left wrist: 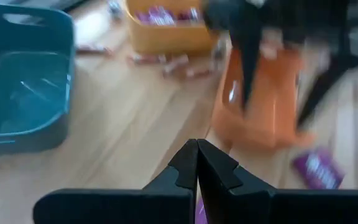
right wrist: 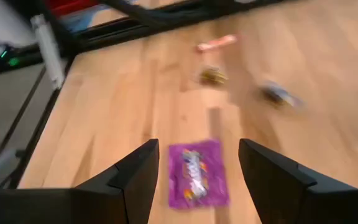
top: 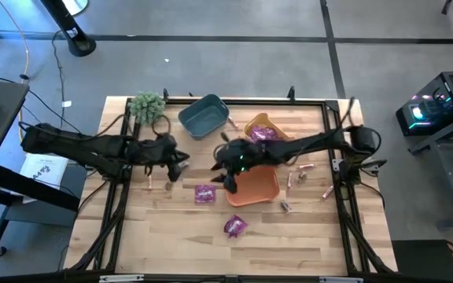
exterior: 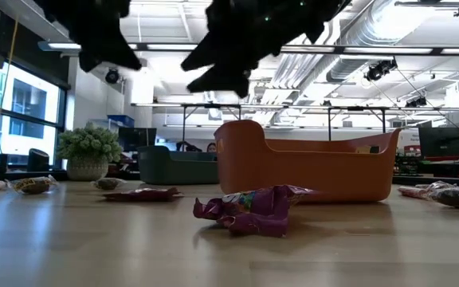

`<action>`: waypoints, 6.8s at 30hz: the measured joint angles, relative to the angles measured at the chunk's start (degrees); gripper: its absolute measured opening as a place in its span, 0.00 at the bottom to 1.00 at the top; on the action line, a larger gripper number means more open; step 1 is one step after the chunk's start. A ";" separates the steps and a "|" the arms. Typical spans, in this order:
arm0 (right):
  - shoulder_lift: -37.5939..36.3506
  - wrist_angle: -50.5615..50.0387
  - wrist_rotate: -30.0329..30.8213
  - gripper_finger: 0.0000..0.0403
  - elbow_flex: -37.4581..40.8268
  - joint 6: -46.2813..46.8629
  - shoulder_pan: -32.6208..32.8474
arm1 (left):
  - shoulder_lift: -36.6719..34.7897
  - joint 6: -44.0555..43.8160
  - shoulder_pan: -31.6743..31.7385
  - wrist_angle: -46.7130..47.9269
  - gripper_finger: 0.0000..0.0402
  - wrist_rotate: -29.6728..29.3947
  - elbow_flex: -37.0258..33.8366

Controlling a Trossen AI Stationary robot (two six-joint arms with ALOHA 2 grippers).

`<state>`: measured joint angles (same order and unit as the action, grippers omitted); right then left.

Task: Sort candy
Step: Put the top purple candy into the yellow bin, then put the purple candy into the yellow bin, then adjust the orange bin on the table

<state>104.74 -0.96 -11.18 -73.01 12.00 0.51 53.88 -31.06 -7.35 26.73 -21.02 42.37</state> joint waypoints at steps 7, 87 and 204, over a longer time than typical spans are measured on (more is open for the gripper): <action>7.31 6.53 2.33 0.54 -0.54 -6.04 3.69 | -3.41 -3.26 -0.36 -1.86 0.00 -5.36 0.06; -23.84 -37.13 8.71 0.62 4.13 13.10 -9.65 | -9.51 17.90 -1.30 -56.64 0.03 2.47 0.04; -28.56 -32.63 20.22 0.00 29.27 30.59 3.24 | 5.91 10.27 5.50 -31.20 0.52 -11.18 0.02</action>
<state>76.19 -33.59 9.04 -43.74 42.58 3.75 59.79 -20.79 -1.85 -4.47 -32.20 42.39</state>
